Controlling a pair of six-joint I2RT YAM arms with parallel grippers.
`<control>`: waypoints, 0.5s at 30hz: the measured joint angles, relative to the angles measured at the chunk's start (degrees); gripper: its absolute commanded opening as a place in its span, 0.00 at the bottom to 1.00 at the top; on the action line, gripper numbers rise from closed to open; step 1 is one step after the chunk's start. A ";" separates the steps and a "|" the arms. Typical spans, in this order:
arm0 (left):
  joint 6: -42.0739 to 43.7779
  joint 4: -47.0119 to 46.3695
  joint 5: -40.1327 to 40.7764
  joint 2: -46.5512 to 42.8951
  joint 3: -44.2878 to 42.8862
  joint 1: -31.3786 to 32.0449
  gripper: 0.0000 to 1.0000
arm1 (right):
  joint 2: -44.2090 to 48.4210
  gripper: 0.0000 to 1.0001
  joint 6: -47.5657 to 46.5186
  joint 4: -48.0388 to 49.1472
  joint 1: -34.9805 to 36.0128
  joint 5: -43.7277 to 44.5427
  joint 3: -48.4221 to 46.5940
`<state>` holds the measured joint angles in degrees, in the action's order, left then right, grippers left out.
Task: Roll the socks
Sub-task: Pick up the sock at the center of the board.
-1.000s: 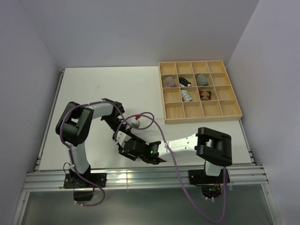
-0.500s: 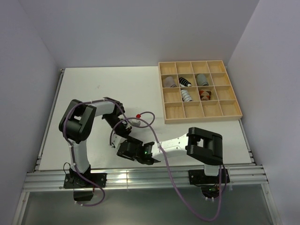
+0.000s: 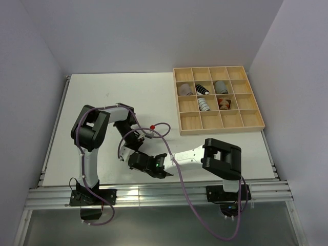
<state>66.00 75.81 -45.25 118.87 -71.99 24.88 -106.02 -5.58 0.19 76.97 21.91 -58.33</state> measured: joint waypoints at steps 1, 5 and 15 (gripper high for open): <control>0.20 0.28 0.20 0.00 -0.31 -0.02 0.43 | 0.04 0.09 0.04 0.00 -0.22 -0.31 -0.04; -0.48 0.79 0.59 0.00 -2.62 -0.59 0.46 | 0.44 0.01 0.50 0.17 -1.70 -1.68 -0.07; -6.84 0.61 -3.50 0.00 -12.66 -7.72 0.49 | 1.01 0.00 3.10 0.61 -7.08 -7.08 -0.17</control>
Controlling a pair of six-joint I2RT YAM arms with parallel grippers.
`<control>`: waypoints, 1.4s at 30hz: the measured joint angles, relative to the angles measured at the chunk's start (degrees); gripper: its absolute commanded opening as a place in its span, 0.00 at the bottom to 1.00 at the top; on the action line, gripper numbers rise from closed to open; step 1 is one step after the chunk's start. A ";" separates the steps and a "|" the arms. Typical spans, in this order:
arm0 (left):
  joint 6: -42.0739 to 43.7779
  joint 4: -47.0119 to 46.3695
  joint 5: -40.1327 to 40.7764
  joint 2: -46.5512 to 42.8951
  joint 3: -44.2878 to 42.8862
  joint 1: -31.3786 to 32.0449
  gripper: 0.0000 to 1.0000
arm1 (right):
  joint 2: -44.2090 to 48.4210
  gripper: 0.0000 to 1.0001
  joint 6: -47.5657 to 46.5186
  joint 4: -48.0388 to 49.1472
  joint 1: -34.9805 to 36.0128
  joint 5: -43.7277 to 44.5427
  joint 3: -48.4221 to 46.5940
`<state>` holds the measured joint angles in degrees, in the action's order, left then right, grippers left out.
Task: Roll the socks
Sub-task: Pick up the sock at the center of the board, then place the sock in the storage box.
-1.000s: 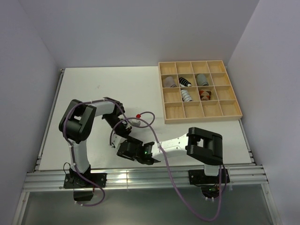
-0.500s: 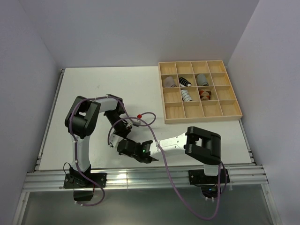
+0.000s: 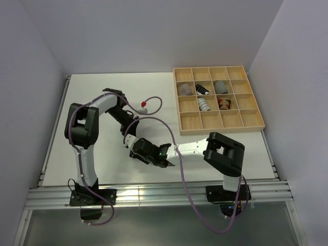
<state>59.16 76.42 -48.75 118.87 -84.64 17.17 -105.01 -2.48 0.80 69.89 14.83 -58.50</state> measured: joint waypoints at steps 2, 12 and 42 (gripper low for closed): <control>-1.70 -0.02 -0.04 0.00 -2.08 -1.90 0.49 | 0.24 0.00 0.66 -0.20 -0.94 -1.86 0.00; -12.96 -0.13 -2.67 1.62 -15.78 -13.81 0.48 | 1.73 0.00 6.80 -2.19 -8.13 -11.56 -0.11; -16.37 0.13 -8.85 -5.49 -12.07 -20.20 0.49 | 18.14 0.00 18.60 -17.38 -38.95 -2.32 -7.08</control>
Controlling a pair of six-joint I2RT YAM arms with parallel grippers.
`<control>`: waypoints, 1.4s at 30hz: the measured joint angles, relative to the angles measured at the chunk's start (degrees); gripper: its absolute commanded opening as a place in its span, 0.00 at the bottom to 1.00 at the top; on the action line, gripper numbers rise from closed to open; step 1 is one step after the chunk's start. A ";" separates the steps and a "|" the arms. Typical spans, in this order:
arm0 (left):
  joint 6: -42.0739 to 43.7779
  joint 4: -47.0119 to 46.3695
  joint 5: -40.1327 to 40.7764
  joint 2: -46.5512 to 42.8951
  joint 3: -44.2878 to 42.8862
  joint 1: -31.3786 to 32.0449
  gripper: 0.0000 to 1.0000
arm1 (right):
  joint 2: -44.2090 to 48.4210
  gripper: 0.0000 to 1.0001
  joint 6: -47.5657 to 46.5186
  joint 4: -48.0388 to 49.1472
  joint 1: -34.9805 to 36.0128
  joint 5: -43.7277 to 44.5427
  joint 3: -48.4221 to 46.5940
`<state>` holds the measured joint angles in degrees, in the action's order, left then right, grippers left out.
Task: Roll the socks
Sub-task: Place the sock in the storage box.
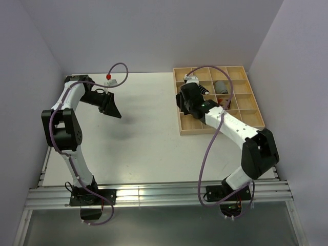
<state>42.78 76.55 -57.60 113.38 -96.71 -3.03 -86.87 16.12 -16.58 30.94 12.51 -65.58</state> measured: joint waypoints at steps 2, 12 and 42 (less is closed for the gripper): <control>0.00 0.02 -0.44 -0.68 0.00 0.00 0.49 | -2.47 0.00 0.20 -1.55 -0.17 7.02 -3.34; 0.09 0.02 -1.01 -1.60 0.00 0.00 0.50 | -24.98 0.00 0.59 -7.08 -0.07 32.30 -17.88; 1.53 0.02 -0.57 -1.60 0.00 0.00 0.50 | -40.04 0.02 1.29 -22.03 -3.23 13.40 -34.69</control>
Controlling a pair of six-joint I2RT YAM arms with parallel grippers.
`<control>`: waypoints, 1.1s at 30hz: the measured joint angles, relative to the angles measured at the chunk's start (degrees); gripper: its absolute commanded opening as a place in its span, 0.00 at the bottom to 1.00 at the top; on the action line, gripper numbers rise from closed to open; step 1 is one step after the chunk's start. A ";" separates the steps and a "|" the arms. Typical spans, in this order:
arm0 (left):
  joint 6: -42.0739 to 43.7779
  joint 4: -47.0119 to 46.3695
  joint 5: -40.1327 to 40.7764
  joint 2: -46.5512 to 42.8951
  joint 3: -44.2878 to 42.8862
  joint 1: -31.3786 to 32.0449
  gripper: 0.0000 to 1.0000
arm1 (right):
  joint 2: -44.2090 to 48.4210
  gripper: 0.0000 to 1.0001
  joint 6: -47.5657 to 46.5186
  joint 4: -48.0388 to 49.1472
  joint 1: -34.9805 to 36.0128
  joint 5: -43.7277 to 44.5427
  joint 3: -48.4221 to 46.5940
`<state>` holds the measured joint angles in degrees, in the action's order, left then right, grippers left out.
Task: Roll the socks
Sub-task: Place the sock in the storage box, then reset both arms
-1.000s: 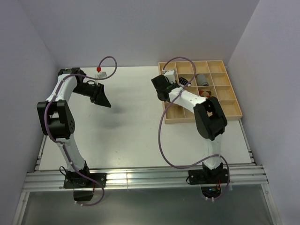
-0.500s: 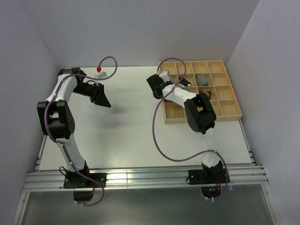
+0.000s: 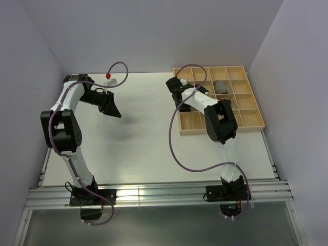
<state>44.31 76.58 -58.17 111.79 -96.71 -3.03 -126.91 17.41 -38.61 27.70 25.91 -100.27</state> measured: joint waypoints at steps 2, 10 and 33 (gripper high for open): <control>0.00 0.00 0.04 0.00 0.00 0.00 0.50 | 0.00 0.04 0.44 -0.28 -1.03 -2.56 -0.35; -0.26 0.02 0.22 0.00 0.00 0.00 0.51 | 1.36 0.32 2.14 0.63 -3.61 -8.90 1.01; -3.74 -1.66 1.05 0.24 1.22 1.14 0.52 | 9.86 0.65 2.73 3.41 -4.94 -14.69 5.22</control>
<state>40.58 74.91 -57.12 112.03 -95.48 -1.89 -117.05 20.14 -35.20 22.76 11.22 -95.04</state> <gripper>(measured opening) 0.516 0.640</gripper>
